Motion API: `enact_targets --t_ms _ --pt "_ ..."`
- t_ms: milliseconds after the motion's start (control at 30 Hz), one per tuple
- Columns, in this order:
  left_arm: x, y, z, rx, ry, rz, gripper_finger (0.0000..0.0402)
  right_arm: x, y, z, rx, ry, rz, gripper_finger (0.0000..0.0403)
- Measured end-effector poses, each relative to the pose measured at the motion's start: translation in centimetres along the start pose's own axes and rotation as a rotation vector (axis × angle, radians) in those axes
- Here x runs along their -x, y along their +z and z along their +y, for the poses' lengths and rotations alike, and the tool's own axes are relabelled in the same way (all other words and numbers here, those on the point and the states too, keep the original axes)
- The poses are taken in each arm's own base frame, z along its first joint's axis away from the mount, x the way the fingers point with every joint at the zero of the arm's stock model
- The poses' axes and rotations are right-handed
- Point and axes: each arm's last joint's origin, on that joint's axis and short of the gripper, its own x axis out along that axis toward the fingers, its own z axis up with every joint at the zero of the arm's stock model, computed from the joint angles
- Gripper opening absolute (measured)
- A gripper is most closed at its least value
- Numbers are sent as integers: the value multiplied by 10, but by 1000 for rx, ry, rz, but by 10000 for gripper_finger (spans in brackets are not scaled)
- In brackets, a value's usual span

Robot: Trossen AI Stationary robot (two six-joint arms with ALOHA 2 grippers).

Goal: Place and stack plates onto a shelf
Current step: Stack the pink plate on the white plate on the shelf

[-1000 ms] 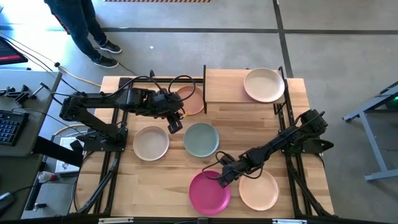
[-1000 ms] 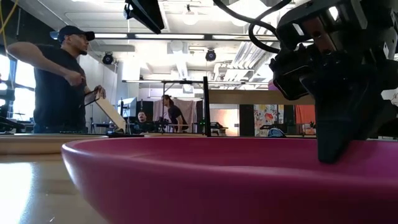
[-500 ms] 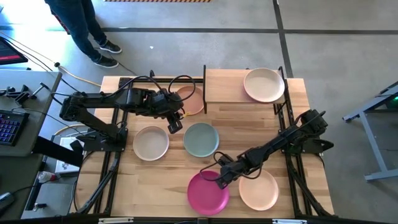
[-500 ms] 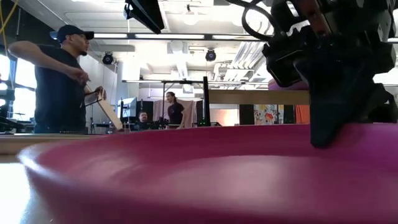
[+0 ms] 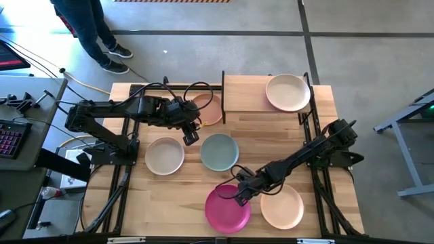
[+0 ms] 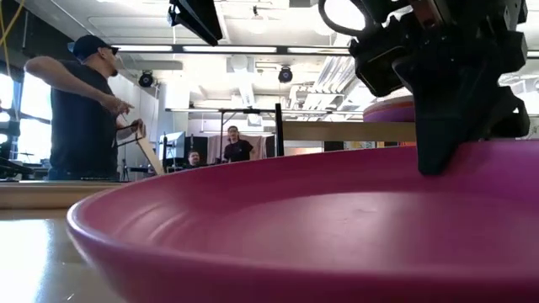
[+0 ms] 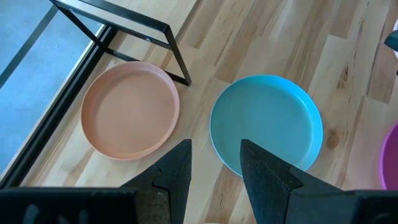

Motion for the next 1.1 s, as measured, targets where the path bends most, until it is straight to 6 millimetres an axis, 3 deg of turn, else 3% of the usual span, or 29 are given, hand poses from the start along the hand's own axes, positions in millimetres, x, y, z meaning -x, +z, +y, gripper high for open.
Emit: enact_targets --t_ms 233,367,667,1100 --pt "0 -1 0 -3 2 9 124 9 1 6 0 -38 3 0" --pt "0 -3 1 -11 9 30 124 26 2 6 2 -91 -14 0" --pt "0 -3 1 -11 9 31 124 86 5 -2 -3 -101 -154 0" --pt "0 -3 1 -38 9 31 124 181 15 -43 -90 -100 -322 0"
